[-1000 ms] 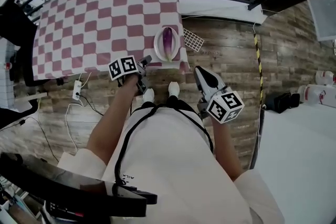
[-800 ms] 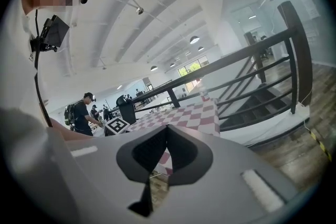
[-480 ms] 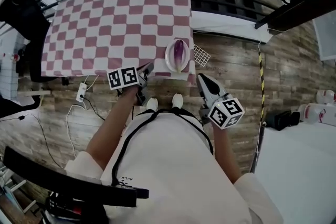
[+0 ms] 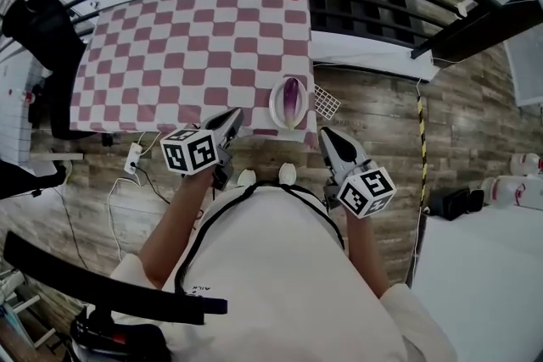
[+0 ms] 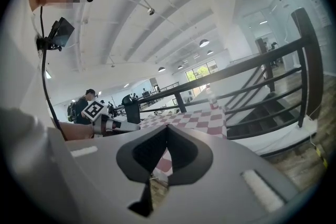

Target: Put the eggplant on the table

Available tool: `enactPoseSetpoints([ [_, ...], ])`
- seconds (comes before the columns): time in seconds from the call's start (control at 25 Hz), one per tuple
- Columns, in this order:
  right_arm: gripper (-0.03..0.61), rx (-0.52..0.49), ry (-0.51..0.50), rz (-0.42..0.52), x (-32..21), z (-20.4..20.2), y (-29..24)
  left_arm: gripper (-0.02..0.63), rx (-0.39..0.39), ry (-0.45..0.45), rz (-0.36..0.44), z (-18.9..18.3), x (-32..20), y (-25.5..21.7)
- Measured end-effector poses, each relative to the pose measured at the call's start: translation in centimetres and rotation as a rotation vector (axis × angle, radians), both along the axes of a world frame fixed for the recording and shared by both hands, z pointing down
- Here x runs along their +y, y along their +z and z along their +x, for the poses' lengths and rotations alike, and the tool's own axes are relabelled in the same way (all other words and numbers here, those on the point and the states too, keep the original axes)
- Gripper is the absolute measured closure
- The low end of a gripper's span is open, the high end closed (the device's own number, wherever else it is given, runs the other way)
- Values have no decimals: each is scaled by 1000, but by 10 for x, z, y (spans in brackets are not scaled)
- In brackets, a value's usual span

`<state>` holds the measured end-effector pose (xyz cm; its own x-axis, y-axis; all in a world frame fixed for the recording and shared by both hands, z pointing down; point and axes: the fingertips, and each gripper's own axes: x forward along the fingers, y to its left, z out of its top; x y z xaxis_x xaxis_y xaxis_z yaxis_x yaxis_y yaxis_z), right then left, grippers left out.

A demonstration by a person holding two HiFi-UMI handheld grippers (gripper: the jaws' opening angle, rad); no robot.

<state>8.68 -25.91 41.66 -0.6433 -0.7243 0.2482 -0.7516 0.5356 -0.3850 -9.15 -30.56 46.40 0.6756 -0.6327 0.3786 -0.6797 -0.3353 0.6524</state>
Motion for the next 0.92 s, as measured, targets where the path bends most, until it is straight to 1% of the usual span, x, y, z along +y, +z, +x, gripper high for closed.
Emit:
enactPoseSetpoints([
  [0.2,571,13,8,9,-3,3,-4,606,-23,34,97,0,4,-30],
  [0.32,571,17,16,16,-4,4,-6,606,-47,75,152,4,6,-39],
  [0.44,572,19,21,19,-7,4,-6,607,-16,126,191,12,9,-41],
  [0.56,571,21,28,17,-11,4,-5,607,7,148,193,19,10,-37],
  [0.92,572,27,42,21,-21,4,-6,607,-1,163,171,25,-6,-31],
])
